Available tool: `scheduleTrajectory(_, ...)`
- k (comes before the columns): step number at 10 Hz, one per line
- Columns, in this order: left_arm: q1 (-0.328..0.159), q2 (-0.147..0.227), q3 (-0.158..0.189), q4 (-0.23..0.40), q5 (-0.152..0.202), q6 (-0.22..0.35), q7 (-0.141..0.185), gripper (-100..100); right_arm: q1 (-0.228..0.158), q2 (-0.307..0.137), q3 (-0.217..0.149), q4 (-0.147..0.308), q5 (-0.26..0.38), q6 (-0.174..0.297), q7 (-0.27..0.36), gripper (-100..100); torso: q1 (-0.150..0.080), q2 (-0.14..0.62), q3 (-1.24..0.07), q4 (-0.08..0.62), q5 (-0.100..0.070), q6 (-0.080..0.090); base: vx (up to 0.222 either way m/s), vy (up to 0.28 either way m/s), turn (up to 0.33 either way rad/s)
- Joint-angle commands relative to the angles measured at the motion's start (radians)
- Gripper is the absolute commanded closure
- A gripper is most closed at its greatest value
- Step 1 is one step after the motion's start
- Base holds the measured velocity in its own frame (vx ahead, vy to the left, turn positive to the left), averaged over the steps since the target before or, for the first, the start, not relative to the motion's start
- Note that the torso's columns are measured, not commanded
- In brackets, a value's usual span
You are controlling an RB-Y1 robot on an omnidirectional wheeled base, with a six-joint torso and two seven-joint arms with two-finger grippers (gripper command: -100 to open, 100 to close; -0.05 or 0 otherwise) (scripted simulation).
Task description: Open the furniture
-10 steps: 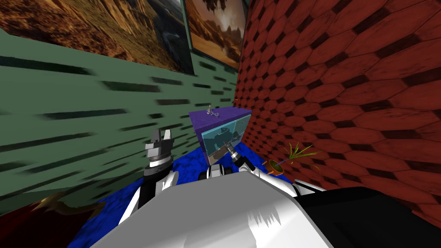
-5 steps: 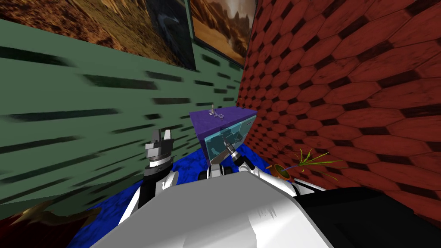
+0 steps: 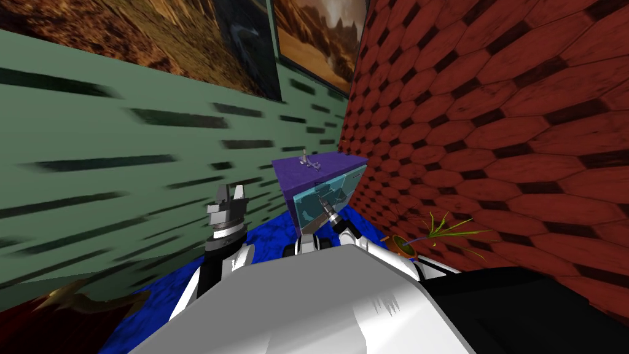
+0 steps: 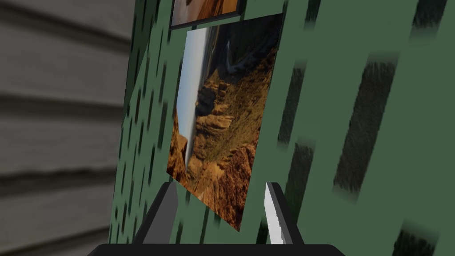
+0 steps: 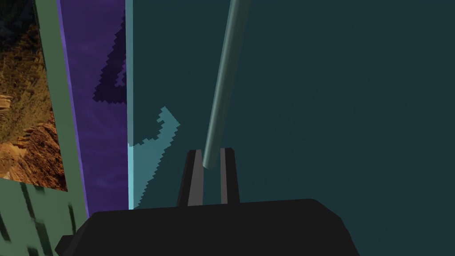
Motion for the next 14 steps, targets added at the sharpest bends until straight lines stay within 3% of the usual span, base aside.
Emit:
scheduleTrajectory(1,0.0,0.0,0.0,0.0,0.0,0.0,0.0,0,0.0,0.028,-0.044,0.001,-0.019,0.062,0.068,100,0.001,-0.003,-0.002,0.001,0.001,0.001,-0.02,-0.005,-0.013)
scheduleTrajectory(3,0.0,0.0,0.0,0.0,0.0,0.0,0.0,0,0.007,0.106,-0.113,0.026,-0.084,0.129,0.126,100,0.001,-0.004,-0.002,-0.001,0.0,0.0,-0.08,-0.028,0.105)
scheduleTrajectory(4,0.0,0.0,0.0,0.0,0.0,0.0,0.0,0,0.007,0.115,-0.141,0.026,-0.084,0.157,0.15,100,0.0,-0.003,-0.002,-0.001,0.0,0.0,-0.053,-0.013,0.002)
scheduleTrajectory(5,0.0,0.0,0.0,0.0,0.0,0.0,0.0,0,0.007,0.115,-0.141,0.026,-0.084,0.17,0.179,100,0.0,-0.004,-0.003,0.0,0.001,0.002,-0.014,-0.001,-0.018)
scheduleTrajectory(6,0.0,0.0,0.0,0.0,0.0,0.0,0.0,0,0.014,0.163,-0.183,0.051,-0.136,0.212,0.21,100,0.001,-0.005,-0.003,0.001,0.001,0.001,-0.067,-0.03,0.108)
scheduleTrajectory(7,0.0,0.0,0.0,0.0,0.0,0.0,0.0,0,0.014,0.196,-0.21,0.051,-0.15,0.238,0.237,100,-0.001,-0.003,-0.002,-0.002,0.0,0.0,-0.084,-0.034,0.086)
scheduleTrajectory(8,0.0,0.0,0.0,0.0,0.0,0.0,0.0,0,0.014,0.203,-0.238,0.051,-0.15,0.267,0.27,100,0.0,-0.003,-0.002,-0.002,0.0,0.0,-0.051,-0.011,0.018)
scheduleTrajectory(9,0.0,0.0,0.0,0.0,0.0,0.0,0.0,0,0.014,0.203,-0.238,0.051,-0.15,0.277,0.298,100,0.0,-0.004,-0.003,0.0,0.001,0.002,-0.019,0.0,-0.014)
scheduleTrajectory(11,0.0,0.0,0.0,0.0,0.0,0.0,0.0,0,0.021,0.28,-0.311,0.075,-0.216,0.349,0.36,100,-0.001,-0.003,-0.002,-0.002,0.0,0.001,-0.093,-0.026,0.098)
scheduleTrajectory(12,0.0,0.0,0.0,0.0,0.0,0.0,0.0,0,0.021,0.29,-0.335,0.075,-0.216,0.38,0.393,100,-0.001,-0.003,-0.002,-0.001,0.0,0.001,-0.044,-0.013,0.0)
scheduleTrajectory(13,0.0,0.0,0.0,0.0,0.0,0.0,0.0,0,0.021,0.29,-0.335,0.075,-0.216,0.384,0.413,100,0.0,-0.005,-0.003,0.0,0.0,0.002,-0.008,-0.004,-0.009)
scheduleTrajectory(14,0.0,0.0,0.0,0.0,0.0,0.0,0.0,0,0.028,0.337,-0.375,0.1,-0.262,0.429,0.442,100,0.0,-0.006,-0.004,0.0,0.001,0.002,-0.063,-0.03,0.121)
